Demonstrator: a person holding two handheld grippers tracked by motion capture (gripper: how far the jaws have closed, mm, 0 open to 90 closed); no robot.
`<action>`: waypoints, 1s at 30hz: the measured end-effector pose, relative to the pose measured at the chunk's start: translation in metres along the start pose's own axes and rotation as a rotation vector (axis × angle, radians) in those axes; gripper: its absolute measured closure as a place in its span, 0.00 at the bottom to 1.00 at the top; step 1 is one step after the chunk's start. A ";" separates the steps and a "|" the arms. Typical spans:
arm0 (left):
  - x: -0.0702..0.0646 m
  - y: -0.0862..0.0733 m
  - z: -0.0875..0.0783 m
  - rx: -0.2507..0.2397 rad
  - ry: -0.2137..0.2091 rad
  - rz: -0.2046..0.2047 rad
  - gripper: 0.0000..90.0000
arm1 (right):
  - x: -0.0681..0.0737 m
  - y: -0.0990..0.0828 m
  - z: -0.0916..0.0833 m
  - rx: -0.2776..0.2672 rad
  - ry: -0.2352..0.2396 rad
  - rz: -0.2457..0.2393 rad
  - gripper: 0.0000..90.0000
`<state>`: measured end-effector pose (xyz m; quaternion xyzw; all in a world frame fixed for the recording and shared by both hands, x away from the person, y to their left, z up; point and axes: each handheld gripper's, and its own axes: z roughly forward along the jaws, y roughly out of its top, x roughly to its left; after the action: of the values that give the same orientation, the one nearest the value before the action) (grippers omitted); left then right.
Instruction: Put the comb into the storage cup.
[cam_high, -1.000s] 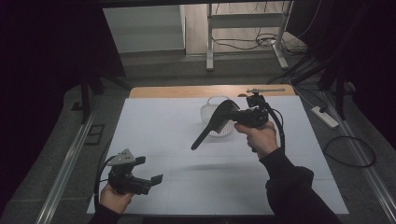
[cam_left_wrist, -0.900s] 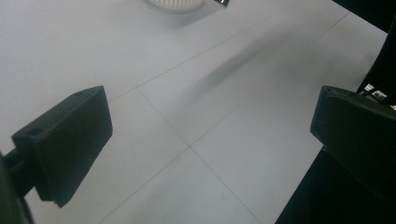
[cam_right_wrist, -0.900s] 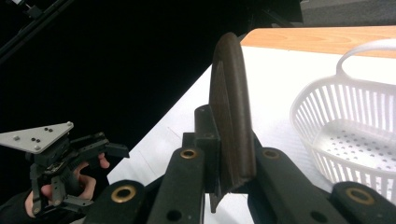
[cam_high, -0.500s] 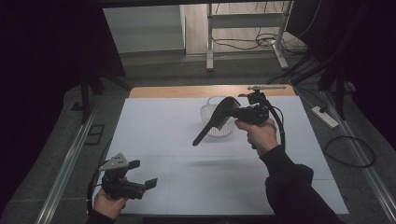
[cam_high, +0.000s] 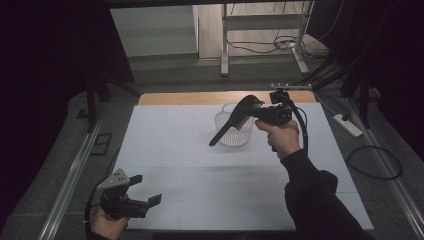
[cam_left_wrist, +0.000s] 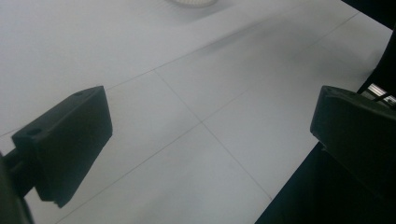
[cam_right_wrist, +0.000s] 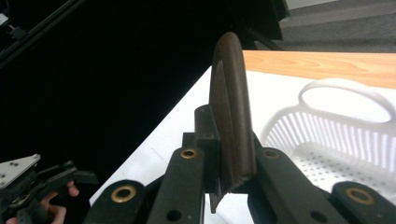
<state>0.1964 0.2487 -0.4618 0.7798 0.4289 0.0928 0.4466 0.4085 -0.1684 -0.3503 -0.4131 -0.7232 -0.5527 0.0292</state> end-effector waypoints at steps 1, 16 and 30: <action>0.000 0.000 0.000 0.000 0.000 0.000 0.00 | 0.000 0.000 0.000 0.000 0.000 0.000 0.96; 0.000 -0.010 -0.010 0.012 0.026 -0.002 0.00 | -0.014 0.019 -0.004 -0.042 -0.078 0.014 0.96; -0.003 -0.016 -0.017 0.018 0.053 0.007 0.00 | -0.028 0.033 -0.001 -0.073 -0.146 0.020 0.96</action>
<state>0.1764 0.2611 -0.4634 0.7825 0.4386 0.1110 0.4279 0.4468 -0.1834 -0.3383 -0.4605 -0.6984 -0.5469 -0.0332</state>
